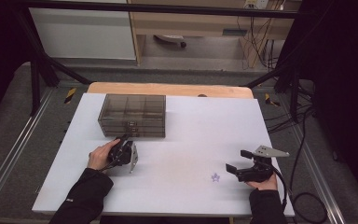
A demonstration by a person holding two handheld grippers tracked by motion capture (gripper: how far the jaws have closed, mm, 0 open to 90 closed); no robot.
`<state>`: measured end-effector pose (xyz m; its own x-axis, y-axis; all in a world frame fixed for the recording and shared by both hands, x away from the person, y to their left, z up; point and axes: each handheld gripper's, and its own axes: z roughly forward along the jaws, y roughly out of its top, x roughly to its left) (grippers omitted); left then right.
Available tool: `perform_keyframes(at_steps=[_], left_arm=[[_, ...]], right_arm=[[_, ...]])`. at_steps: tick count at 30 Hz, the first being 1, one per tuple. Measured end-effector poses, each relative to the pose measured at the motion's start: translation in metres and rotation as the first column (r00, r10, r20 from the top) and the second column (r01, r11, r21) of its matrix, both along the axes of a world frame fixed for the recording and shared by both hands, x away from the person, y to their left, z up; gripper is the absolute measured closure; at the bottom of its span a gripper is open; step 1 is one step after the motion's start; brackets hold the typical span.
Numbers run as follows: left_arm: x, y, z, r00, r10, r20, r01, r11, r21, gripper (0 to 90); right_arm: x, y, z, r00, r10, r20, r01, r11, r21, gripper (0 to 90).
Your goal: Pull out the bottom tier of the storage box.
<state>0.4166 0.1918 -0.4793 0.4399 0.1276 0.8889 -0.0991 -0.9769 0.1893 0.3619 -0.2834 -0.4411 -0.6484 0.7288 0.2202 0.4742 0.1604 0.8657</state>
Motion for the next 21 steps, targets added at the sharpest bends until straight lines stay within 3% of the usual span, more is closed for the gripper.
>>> perform_keyframes(at_steps=[5, 21], left_arm=[[0.001, -0.003, -0.005, 0.9993, -0.004, 0.038, 0.003, 0.9995, 0.032, 67.4], [0.003, -0.007, -0.013, 0.9945, -0.011, 0.104, 0.003, 0.9972, 0.075, 72.0]], right_arm=[[0.000, 0.000, 0.000, 1.0000, -0.001, -0.001, 0.001, 1.000, 0.002, 2.3], [0.000, 0.000, 0.000, 1.0000, -0.003, -0.002, 0.003, 1.000, 0.002, 2.3]])
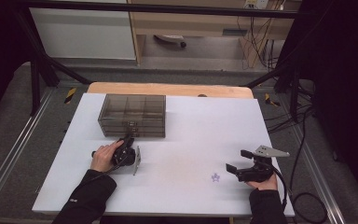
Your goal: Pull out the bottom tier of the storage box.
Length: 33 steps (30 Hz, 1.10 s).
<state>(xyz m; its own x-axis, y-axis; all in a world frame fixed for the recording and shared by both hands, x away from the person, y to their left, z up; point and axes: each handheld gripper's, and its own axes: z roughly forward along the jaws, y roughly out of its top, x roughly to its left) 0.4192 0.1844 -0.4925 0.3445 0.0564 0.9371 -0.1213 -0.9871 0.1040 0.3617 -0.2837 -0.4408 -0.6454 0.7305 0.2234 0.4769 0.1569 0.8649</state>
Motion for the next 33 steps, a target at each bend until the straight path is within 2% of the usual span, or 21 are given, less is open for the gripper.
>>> perform_keyframes(at_steps=[13, 19, 28, 33], left_arm=[[-0.002, -0.004, -0.006, 0.9976, 0.002, 0.070, -0.006, 0.9987, 0.050, 76.3], [-0.003, -0.005, -0.011, 0.9932, -0.002, 0.117, -0.008, 0.9965, 0.083, 79.3], [-0.003, -0.005, -0.012, 0.9917, -0.006, 0.128, -0.004, 0.9967, 0.081, 80.2], [-0.004, -0.005, -0.013, 0.9901, -0.007, 0.140, -0.006, 0.9957, 0.092, 80.5]], right_arm=[[0.000, -0.001, 0.000, 1.0000, 0.000, 0.006, 0.000, 1.000, -0.001, 2.3], [0.000, -0.001, 0.001, 1.0000, -0.001, 0.005, 0.001, 1.000, 0.000, 2.3], [0.000, -0.001, 0.001, 1.0000, 0.000, 0.005, 0.000, 1.000, 0.000, 2.3], [0.000, -0.001, 0.001, 1.0000, -0.001, 0.005, 0.001, 1.000, 0.001, 2.3]])
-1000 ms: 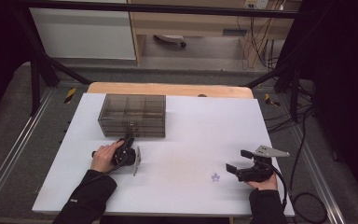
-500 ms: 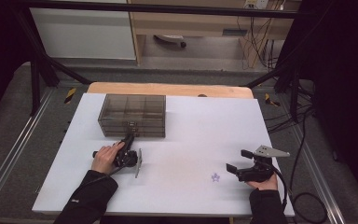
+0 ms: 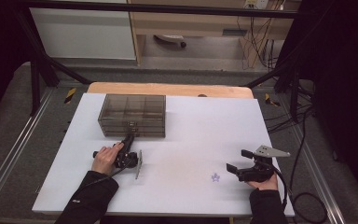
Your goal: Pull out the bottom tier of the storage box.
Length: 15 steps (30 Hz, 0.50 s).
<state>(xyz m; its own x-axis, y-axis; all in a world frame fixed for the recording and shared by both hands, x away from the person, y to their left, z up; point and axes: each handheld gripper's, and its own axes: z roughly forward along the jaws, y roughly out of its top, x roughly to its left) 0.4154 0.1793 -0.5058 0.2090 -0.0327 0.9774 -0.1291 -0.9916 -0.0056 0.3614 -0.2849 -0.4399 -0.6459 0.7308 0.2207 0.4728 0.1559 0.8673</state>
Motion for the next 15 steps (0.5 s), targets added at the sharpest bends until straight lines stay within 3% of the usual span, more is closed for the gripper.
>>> perform_keyframes(at_steps=[15], left_arm=[[-0.0046, 0.0012, -0.0007, 0.9999, -0.008, 0.011, 0.008, 1.0000, 0.001, 80.7]], right_arm=[[-0.0002, -0.0002, 0.0004, 1.0000, -0.001, 0.001, 0.001, 1.000, 0.002, 2.3]])
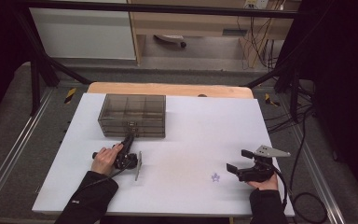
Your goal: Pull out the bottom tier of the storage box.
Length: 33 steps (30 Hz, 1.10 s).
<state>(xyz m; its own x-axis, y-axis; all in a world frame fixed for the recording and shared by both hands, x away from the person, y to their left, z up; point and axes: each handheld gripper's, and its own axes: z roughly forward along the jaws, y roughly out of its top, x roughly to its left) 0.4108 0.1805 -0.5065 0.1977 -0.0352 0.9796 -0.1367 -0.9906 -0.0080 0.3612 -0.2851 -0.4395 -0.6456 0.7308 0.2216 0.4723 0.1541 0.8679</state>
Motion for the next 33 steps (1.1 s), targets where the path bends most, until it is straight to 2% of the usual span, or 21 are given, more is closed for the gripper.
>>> perform_keyframes(at_steps=[10, 13, 18, 20, 26, 30, 33], left_arm=[[-0.007, 0.001, 0.001, 0.9999, -0.001, -0.014, 0.001, 1.0000, 0.003, 80.2], [-0.007, 0.002, 0.003, 0.9995, -0.005, -0.030, 0.005, 1.0000, -0.004, 79.1], [-0.004, 0.005, 0.011, 0.9987, -0.022, -0.047, 0.020, 0.9988, -0.044, 66.4], [-0.002, 0.006, 0.013, 0.9969, -0.022, -0.076, 0.018, 0.9983, -0.055, 63.6], [0.003, 0.006, 0.018, 0.9895, -0.031, -0.141, 0.023, 0.9982, -0.056, 62.0], [0.005, 0.005, 0.018, 0.9892, -0.026, -0.144, 0.020, 0.9989, -0.043, 62.7], [0.004, 0.004, 0.018, 0.9913, -0.011, -0.131, 0.005, 0.9989, -0.047, 67.9]], right_arm=[[0.000, 0.000, 0.000, 1.0000, 0.000, -0.001, 0.000, 1.000, -0.004, 2.3], [0.000, 0.000, 0.000, 1.0000, 0.000, 0.000, 0.000, 1.000, -0.003, 2.3], [0.000, 0.000, 0.000, 1.0000, -0.001, 0.000, 0.001, 1.000, -0.002, 2.3], [0.000, 0.000, 0.000, 1.0000, 0.000, -0.002, 0.000, 1.000, -0.003, 2.3], [0.000, 0.000, 0.000, 1.0000, 0.000, -0.002, 0.000, 1.000, -0.004, 2.3], [0.000, 0.000, 0.000, 1.0000, 0.001, -0.003, -0.001, 1.000, -0.002, 2.3], [0.000, 0.000, 0.000, 1.0000, 0.001, -0.003, -0.001, 1.000, -0.003, 2.3]])
